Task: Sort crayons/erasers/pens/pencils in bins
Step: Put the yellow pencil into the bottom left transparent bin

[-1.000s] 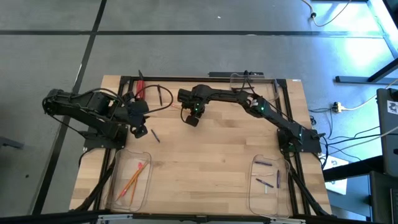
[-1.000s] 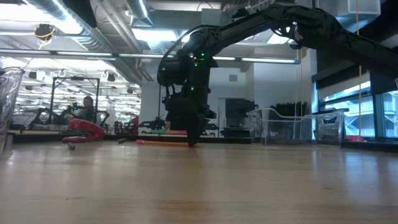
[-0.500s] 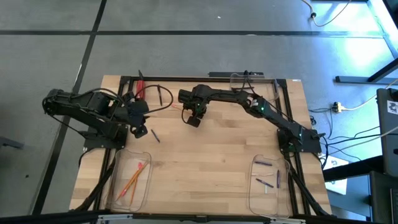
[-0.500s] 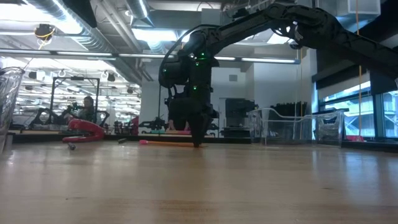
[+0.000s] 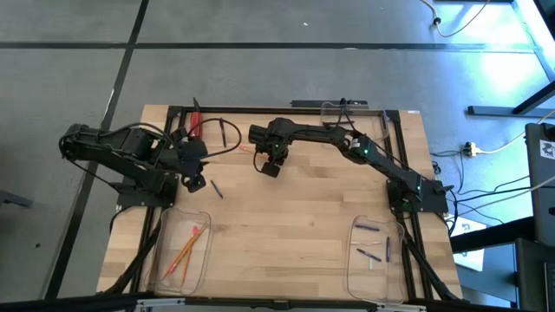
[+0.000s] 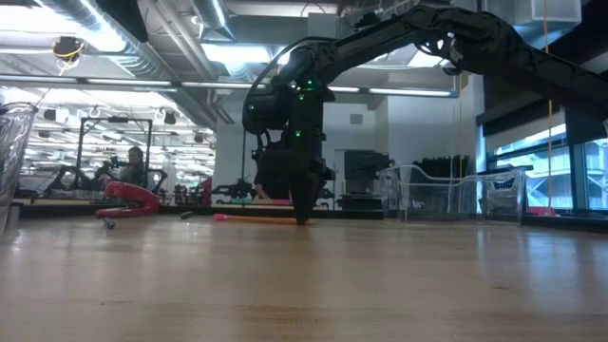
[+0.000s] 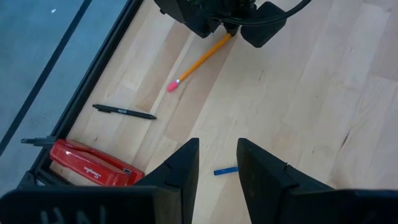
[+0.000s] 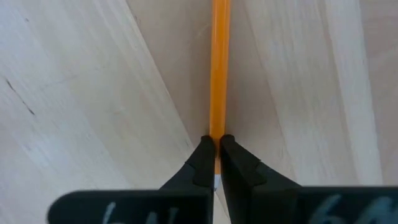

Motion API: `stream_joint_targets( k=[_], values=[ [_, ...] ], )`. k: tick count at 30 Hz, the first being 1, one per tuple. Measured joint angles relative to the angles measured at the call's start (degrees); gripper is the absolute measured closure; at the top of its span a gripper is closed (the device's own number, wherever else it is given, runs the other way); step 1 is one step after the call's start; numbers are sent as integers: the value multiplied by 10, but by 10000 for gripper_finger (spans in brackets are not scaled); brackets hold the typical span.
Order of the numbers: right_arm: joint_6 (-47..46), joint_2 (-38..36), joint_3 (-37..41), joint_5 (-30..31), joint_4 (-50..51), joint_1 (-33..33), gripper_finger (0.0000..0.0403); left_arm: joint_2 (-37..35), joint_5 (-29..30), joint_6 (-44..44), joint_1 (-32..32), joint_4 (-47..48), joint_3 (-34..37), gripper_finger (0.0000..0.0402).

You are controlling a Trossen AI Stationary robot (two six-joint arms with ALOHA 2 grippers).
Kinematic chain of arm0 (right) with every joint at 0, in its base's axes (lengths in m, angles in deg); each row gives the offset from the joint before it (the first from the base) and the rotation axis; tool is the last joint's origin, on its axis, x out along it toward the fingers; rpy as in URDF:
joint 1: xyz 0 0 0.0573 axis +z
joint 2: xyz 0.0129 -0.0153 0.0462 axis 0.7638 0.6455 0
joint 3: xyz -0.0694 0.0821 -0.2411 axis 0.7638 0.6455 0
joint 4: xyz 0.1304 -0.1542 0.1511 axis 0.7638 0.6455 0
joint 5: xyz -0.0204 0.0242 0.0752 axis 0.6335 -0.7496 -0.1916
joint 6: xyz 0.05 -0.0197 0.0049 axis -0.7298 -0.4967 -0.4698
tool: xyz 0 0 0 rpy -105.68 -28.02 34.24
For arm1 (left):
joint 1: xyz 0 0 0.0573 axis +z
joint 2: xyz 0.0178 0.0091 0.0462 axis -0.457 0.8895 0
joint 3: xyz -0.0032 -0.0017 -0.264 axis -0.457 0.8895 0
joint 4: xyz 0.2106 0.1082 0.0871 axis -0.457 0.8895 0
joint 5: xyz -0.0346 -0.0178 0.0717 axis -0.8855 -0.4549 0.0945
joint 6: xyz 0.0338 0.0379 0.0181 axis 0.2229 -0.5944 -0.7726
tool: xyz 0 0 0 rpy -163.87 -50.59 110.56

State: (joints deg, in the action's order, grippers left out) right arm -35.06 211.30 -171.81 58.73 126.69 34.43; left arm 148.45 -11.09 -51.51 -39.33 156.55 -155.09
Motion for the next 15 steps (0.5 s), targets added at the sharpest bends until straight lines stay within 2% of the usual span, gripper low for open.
stream_joint_targets(
  k=[6,15],
  values=[
    [0,0,0,0,0,1,387,8,-1,2,0,0,0,298],
    [0,0,0,0,-1,1,387,31,9,2,6,7,0,273]
  ],
)
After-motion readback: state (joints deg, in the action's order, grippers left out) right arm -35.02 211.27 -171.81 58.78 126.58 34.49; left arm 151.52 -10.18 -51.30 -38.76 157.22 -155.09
